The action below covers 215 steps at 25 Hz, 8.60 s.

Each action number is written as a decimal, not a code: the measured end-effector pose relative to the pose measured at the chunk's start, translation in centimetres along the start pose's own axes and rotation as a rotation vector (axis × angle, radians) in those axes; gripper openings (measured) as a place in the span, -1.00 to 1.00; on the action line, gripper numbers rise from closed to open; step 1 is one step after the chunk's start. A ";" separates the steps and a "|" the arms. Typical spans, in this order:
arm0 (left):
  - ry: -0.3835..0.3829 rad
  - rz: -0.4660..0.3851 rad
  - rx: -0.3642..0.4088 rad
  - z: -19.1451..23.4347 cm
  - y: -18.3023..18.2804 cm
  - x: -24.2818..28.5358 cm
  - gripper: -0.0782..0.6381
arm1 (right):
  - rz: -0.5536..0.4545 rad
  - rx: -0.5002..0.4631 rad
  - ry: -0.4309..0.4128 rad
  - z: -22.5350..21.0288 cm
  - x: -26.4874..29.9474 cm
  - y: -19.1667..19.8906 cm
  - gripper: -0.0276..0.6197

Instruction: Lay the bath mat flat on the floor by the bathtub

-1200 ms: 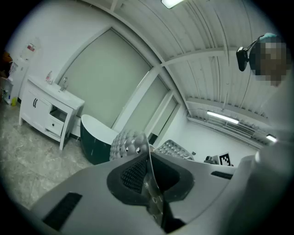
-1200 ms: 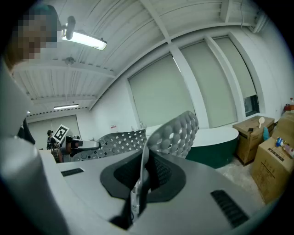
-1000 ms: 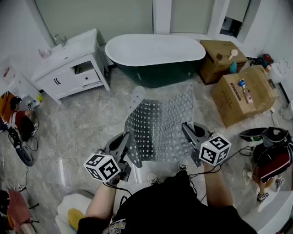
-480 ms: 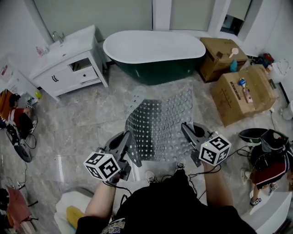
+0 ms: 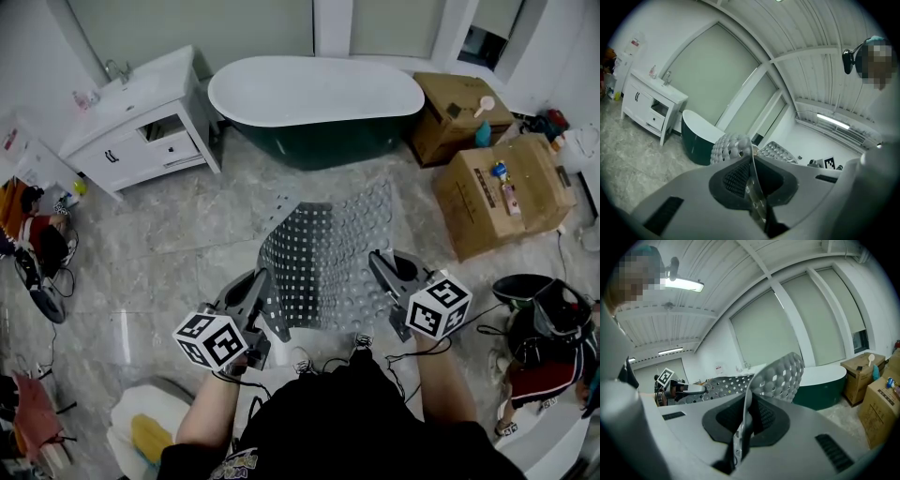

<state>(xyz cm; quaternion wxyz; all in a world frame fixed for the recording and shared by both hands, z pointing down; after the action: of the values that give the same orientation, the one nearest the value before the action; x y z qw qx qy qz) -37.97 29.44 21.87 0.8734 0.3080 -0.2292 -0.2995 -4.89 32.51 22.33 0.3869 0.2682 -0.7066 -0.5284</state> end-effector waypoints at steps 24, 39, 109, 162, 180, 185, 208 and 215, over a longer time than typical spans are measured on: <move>-0.076 -0.068 -0.014 -7.9 4.3 13.6 -0.68 | -0.007 0.005 -0.115 -16.9 -3.9 0.1 -0.82; -0.085 -0.084 -0.020 -11.1 5.1 18.5 -0.68 | -0.027 0.006 -0.127 -22.6 -6.3 -0.9 -0.82; -0.103 -0.163 -0.055 9.3 -19.0 40.4 -0.68 | 0.068 -0.023 -0.074 -41.0 26.9 -10.5 -0.82; -0.402 -0.019 0.011 30.2 2.8 61.6 -0.68 | 0.303 0.016 -0.047 -61.6 37.0 21.1 -0.82; -0.439 -0.035 0.058 53.0 17.9 67.4 -0.68 | 0.318 -0.077 -0.043 -67.7 48.2 44.7 -0.82; -0.442 -0.041 0.064 59.1 20.4 69.2 -0.68 | 0.317 -0.081 -0.044 -69.9 51.0 50.4 -0.82; -0.579 0.000 0.122 74.8 26.6 71.7 -0.68 | 0.388 -0.049 0.070 -76.8 55.8 65.4 -0.82; -0.654 0.054 0.174 75.9 27.3 71.7 -0.67 | 0.461 -0.023 0.099 -78.4 56.5 67.5 -0.82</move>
<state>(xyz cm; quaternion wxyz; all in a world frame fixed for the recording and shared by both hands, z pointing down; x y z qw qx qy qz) -20.61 -31.42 109.24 0.7318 0.2625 -0.5301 -0.3385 30.75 -34.13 112.72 0.5346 0.1210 -0.7231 -0.4204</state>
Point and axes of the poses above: the fingertips, and each gripper's own axes: x forward along the fingers, z to its left, y out of its underside, the point moved 9 cm from there along -x, backward along the fingers, and after that the axes turned 12 degrees about -x, right-handed, at the moved point
